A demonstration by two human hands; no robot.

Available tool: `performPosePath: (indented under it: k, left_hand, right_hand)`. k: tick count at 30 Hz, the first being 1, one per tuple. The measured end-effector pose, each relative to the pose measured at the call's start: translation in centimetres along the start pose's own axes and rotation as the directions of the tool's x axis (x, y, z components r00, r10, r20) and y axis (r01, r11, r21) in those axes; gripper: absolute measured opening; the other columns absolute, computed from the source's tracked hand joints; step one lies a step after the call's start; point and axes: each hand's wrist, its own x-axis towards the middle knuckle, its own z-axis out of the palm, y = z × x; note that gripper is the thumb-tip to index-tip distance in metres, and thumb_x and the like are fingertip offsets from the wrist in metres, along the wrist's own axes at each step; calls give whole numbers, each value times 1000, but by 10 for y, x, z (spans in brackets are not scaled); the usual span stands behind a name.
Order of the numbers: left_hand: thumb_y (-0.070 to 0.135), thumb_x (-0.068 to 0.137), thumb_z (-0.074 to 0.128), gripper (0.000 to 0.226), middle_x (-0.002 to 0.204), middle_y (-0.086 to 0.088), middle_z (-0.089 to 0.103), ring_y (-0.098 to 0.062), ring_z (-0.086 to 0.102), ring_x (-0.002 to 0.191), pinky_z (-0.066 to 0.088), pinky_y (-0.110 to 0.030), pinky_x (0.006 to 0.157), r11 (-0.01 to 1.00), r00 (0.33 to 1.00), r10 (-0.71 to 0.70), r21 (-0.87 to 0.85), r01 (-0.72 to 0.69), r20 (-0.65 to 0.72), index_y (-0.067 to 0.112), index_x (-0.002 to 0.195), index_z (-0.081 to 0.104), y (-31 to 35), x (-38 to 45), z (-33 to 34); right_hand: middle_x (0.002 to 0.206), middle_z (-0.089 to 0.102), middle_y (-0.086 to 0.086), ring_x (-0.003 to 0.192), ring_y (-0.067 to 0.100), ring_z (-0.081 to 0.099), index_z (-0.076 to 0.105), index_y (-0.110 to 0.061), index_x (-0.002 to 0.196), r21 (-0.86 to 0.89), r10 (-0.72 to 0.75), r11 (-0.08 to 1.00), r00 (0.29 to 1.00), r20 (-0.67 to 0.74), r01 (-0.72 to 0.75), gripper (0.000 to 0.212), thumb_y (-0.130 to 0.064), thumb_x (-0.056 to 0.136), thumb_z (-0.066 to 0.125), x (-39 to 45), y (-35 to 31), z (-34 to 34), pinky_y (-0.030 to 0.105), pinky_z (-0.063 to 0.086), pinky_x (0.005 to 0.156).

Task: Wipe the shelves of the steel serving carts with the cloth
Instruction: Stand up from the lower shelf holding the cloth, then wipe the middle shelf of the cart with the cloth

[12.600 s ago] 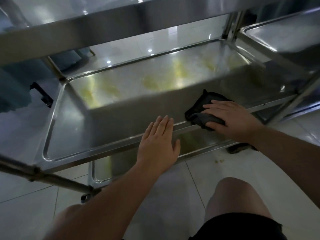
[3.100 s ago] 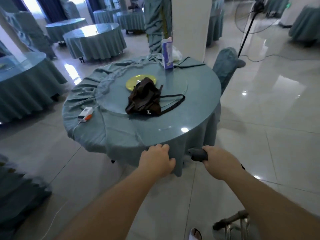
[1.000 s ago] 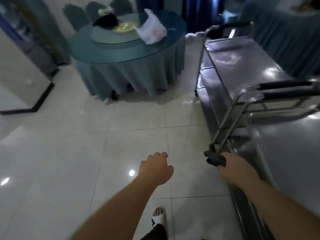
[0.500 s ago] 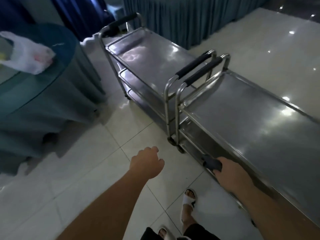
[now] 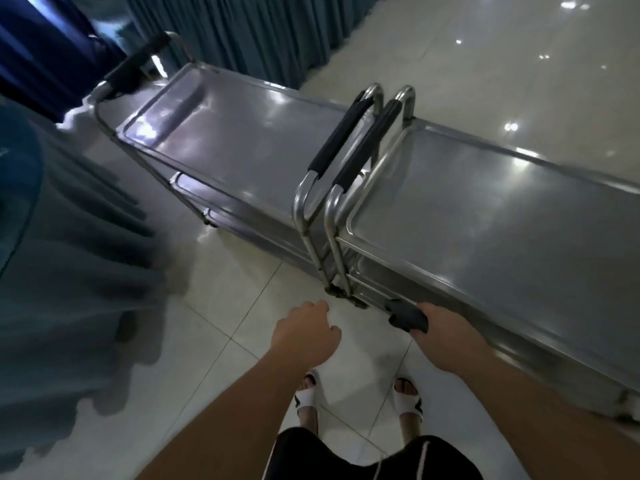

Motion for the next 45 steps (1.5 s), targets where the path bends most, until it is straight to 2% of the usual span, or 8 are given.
performPosePath:
  k: [9,14,23,27,32,37,41,45]
  left_hand:
    - [48,100,47,55,142,-3,55,-28,55,126,48,-44,99,954,973,180,214,-209,146,27,151,45,-55,109,-4]
    - [53,98,47,61,148,-1,52,-27,52,131,47,-46,103,957,960,183,187,-223,211,31,155,39,-66,162,30]
    - [63,90,49,65,144,-1,59,-28,58,128,47,-41,97,976,983,174,125,-180,60,33,147,48,-61,289,110]
    - [57,95,56,64,133,-10,65,-31,66,104,48,-31,77,973,986,124,-180,-143,-111,19,145,48,-56,349,141]
    - [54,92,67,37,100,7,69,-17,69,90,53,-31,78,809,935,52,-534,-246,-352,29,119,59,-45,398,172]
    - [37,95,73,22,88,9,72,8,67,79,46,-6,66,531,810,52,-670,-518,-585,20,109,70,-43,436,197]
    - [25,92,71,16,67,8,67,-6,67,68,51,-20,63,297,759,40,-717,-630,-650,16,80,68,-36,453,208]
    - [22,85,65,26,62,-7,65,-17,64,61,53,-26,61,198,729,37,-710,-676,-684,0,71,65,-30,463,215]
  right_hand:
    - [79,67,-6,71,17,64,59,-32,94,214,284,940,957,-56,-266,2,-32,94,62,38,-22,72,32,48,60]
    - [83,66,-7,72,13,62,61,-30,106,282,378,896,923,-73,-344,12,-32,94,62,80,-13,120,35,53,65]
    - [111,66,1,88,23,63,55,-31,132,287,341,918,915,-214,-275,33,-41,100,54,198,28,179,37,52,75]
    - [117,65,4,100,29,64,56,-25,133,331,270,932,891,-366,-146,36,-34,98,59,255,45,195,43,55,82]
    - [131,62,3,114,30,61,52,-23,140,240,179,970,809,-560,-48,45,-37,97,60,334,50,211,45,55,89]
    - [138,57,1,124,22,55,51,-28,143,180,-50,967,822,-568,182,44,-36,100,55,403,45,238,39,49,102]
    - [168,25,-12,157,20,13,31,-38,159,-72,-245,969,916,-317,235,54,-51,107,32,427,43,260,40,16,127]
    - [170,20,-13,158,18,7,28,-35,161,-174,-226,970,896,-383,170,60,-56,105,28,414,77,262,37,8,126]
